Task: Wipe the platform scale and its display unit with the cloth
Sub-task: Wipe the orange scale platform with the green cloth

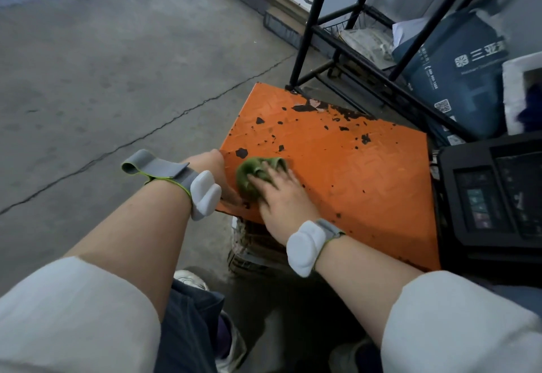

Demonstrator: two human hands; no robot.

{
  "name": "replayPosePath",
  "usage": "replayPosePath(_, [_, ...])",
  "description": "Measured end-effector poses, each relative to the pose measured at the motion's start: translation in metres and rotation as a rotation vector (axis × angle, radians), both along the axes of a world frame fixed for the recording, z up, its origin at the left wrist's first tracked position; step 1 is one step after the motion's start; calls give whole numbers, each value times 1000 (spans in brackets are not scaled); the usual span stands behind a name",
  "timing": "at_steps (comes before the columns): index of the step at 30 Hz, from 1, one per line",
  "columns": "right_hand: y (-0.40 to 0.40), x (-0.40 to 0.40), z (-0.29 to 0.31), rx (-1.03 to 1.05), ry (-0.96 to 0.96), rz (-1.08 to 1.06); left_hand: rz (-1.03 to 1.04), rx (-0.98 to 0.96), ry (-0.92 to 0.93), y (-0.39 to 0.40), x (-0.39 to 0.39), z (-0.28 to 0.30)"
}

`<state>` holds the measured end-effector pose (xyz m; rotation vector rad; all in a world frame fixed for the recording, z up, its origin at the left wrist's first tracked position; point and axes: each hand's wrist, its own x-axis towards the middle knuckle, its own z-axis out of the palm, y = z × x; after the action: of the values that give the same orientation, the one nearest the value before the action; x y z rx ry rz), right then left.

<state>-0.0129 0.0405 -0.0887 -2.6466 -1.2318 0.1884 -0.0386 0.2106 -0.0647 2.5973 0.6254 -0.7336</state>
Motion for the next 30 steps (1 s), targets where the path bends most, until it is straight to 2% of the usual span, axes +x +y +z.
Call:
replayPosePath(2, [-7,0,1,0,-10,52,0,-3,-7,-2,1,2])
replayPosePath(3, [-9,8,0,-3,-28,11,7,-5,-8,-3,1,2])
replayPosePath(6, [-12,36,-2,-27,-37,-271,60,-18,4,-5,0,2])
replayPosePath(8, [-7,36,-3,-35,-20,-339,73,-39,-4,-4,2,1])
replayPosePath(12, [-3,16,1,-26,29,-45,108,-102,-113,-7,12,-5])
replayPosePath(14, [-7,26,4,-63,23,-17,131,-88,-121,-12,13,-7])
replayPosePath(19, [-4,73,6,-176,74,-377,65,-51,-124,-19,11,-8])
replayPosePath(21, [5,66,6,-190,94,-317,26,-48,-136,-20,13,-8])
replayPosePath(24, [9,54,2,-152,66,-73,-19,-35,-143,-25,18,-7])
replayPosePath(25, [8,59,2,-152,55,-51,-23,-30,-142,-25,19,-7])
replayPosePath(30, [3,103,4,-189,80,-432,-111,35,-145,-28,19,-6])
